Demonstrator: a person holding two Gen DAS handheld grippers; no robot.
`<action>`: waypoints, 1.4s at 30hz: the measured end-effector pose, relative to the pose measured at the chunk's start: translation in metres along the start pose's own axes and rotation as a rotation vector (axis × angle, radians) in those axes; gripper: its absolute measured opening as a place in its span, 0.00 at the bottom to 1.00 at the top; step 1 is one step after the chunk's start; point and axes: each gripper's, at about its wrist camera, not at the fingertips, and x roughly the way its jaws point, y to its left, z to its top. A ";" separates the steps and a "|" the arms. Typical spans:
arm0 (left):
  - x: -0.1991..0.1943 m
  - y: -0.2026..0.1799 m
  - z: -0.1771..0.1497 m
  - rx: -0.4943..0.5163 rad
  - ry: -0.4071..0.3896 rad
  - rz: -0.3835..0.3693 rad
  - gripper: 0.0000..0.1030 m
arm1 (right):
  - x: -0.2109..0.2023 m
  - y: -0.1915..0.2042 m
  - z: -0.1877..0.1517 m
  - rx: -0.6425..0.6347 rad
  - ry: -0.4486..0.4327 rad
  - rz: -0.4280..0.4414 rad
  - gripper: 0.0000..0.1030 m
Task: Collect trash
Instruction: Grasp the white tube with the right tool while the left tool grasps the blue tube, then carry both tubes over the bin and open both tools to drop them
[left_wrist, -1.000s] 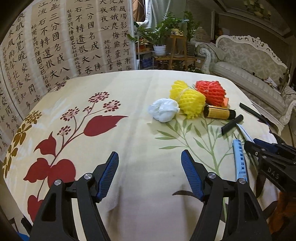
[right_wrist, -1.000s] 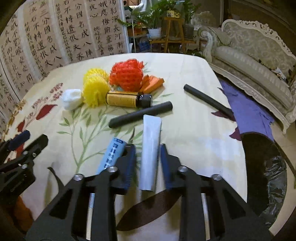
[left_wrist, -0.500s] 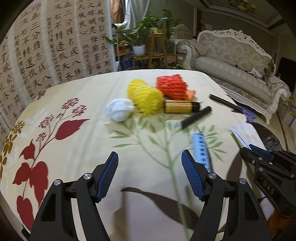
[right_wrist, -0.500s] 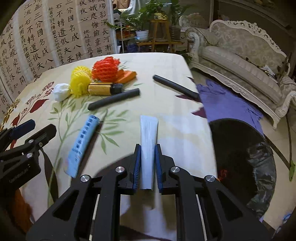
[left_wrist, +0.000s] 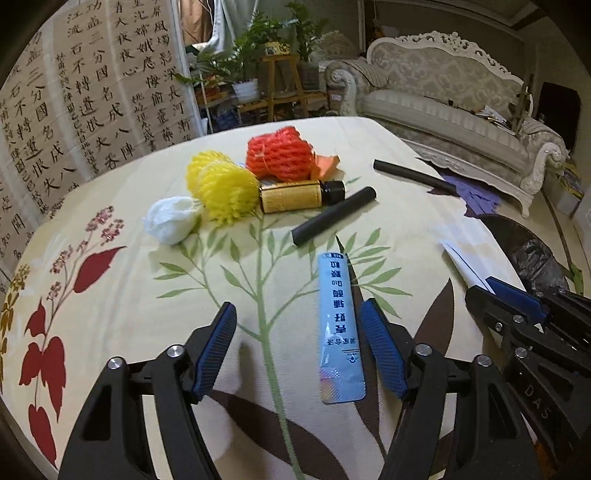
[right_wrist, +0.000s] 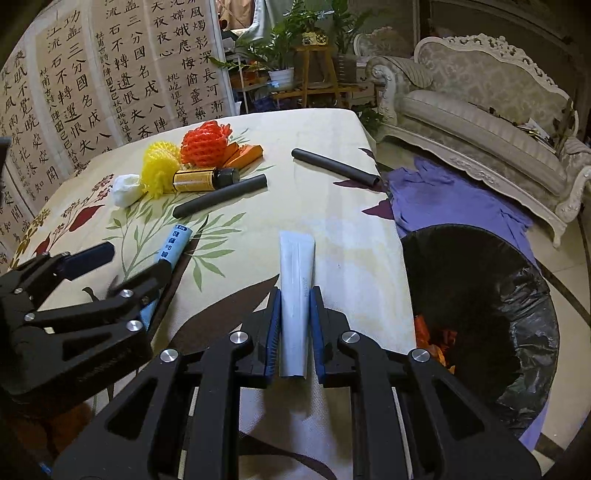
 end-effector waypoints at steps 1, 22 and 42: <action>0.002 0.000 0.000 0.000 0.010 -0.005 0.55 | 0.000 0.000 -0.001 0.001 0.000 0.001 0.15; -0.011 0.007 -0.004 -0.017 -0.050 -0.052 0.17 | -0.007 0.003 0.000 0.006 -0.018 -0.031 0.15; -0.034 -0.036 0.011 0.033 -0.143 -0.143 0.17 | -0.054 -0.064 -0.002 0.107 -0.107 -0.199 0.15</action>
